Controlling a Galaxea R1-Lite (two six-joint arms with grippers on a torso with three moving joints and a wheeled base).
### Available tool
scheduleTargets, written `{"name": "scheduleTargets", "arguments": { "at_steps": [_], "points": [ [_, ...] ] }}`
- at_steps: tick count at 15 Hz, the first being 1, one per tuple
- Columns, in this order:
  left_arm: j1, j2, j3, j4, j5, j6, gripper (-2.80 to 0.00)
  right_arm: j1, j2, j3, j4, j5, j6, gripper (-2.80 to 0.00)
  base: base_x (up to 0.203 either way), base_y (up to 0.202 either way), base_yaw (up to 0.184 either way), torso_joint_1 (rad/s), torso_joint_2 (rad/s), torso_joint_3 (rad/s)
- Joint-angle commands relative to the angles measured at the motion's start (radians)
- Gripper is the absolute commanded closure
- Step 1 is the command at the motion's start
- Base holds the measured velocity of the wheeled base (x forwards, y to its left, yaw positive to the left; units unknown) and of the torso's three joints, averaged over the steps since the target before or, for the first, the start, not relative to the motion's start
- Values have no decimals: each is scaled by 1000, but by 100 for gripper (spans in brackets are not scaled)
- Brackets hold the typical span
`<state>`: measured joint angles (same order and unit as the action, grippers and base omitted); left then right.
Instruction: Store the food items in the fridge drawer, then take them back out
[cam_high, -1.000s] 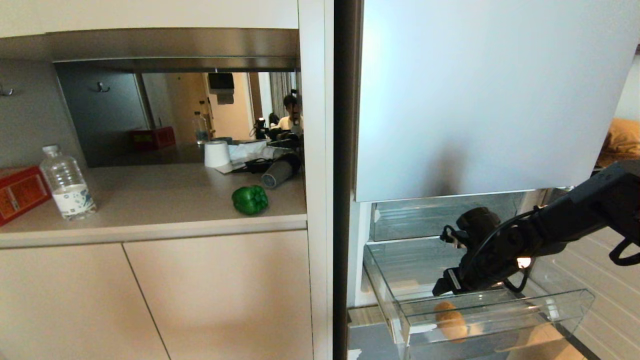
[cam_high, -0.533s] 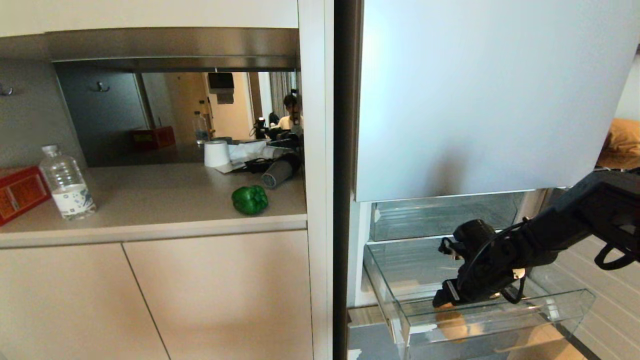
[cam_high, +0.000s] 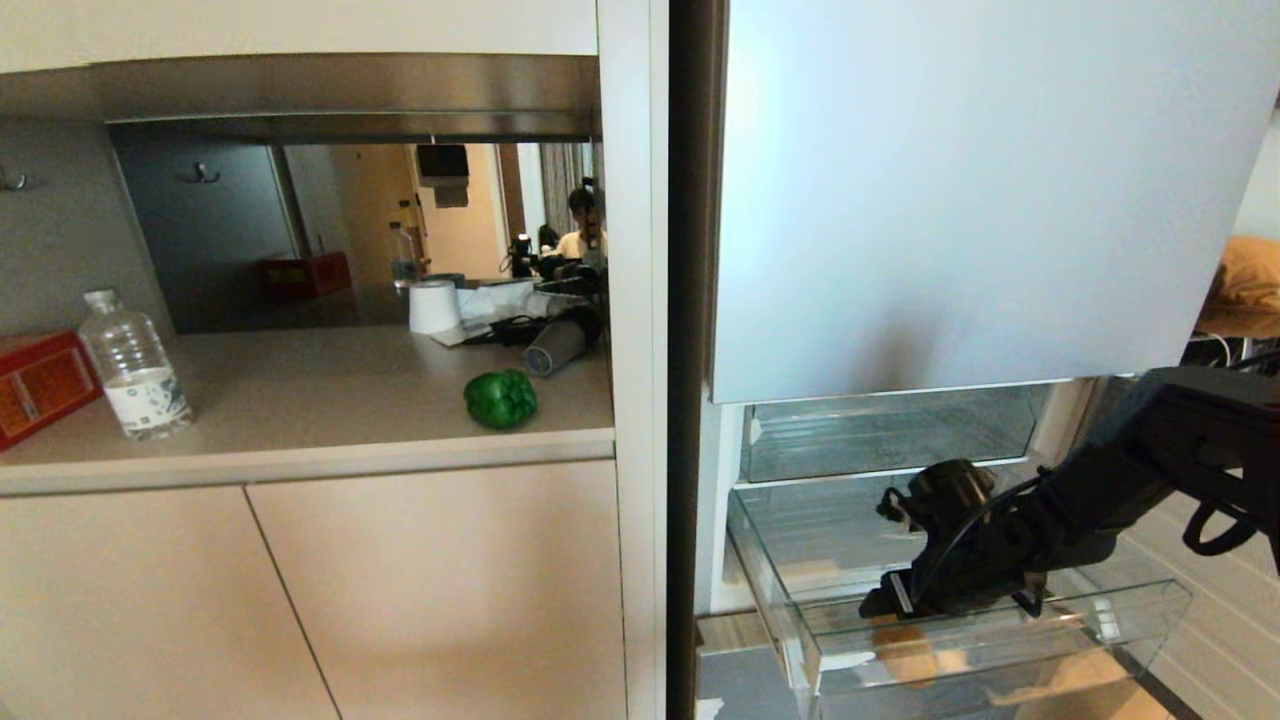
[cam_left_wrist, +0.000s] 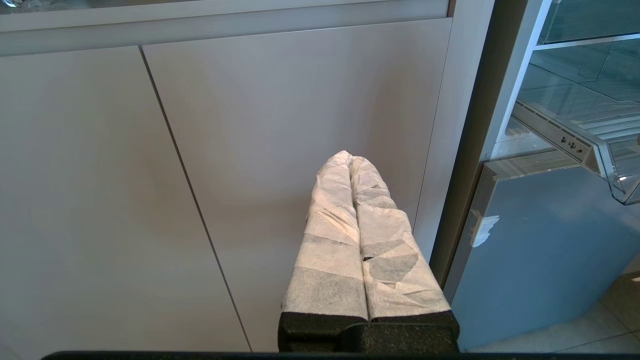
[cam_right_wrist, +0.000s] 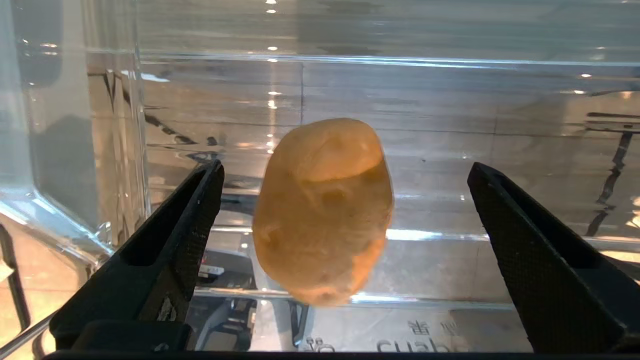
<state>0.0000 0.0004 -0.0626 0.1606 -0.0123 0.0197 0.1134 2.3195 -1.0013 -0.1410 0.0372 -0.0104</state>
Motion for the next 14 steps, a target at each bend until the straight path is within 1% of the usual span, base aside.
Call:
{"name": "scheduleTargets", "arguments": {
  "at_steps": [1, 7, 11, 13, 14],
  "points": [
    [0, -2, 0, 0, 0, 0, 0, 0, 17, 6, 6, 0, -3, -280, 0, 0, 0, 0, 0, 0],
    [0, -2, 0, 0, 0, 0, 0, 4, -40, -58, 11, -2, -7, -280, 0, 0, 0, 0, 0, 0],
    [1, -2, 0, 0, 0, 0, 0, 9, -57, -86, 14, -3, -34, -280, 0, 0, 0, 0, 0, 0],
    [0, -2, 0, 0, 0, 0, 0, 9, -53, -119, 71, -3, -41, -280, 0, 0, 0, 0, 0, 0],
    [0, -2, 0, 1, 0, 0, 0, 9, -55, -148, 139, -3, -47, -280, 0, 0, 0, 0, 0, 0]
  ]
}}
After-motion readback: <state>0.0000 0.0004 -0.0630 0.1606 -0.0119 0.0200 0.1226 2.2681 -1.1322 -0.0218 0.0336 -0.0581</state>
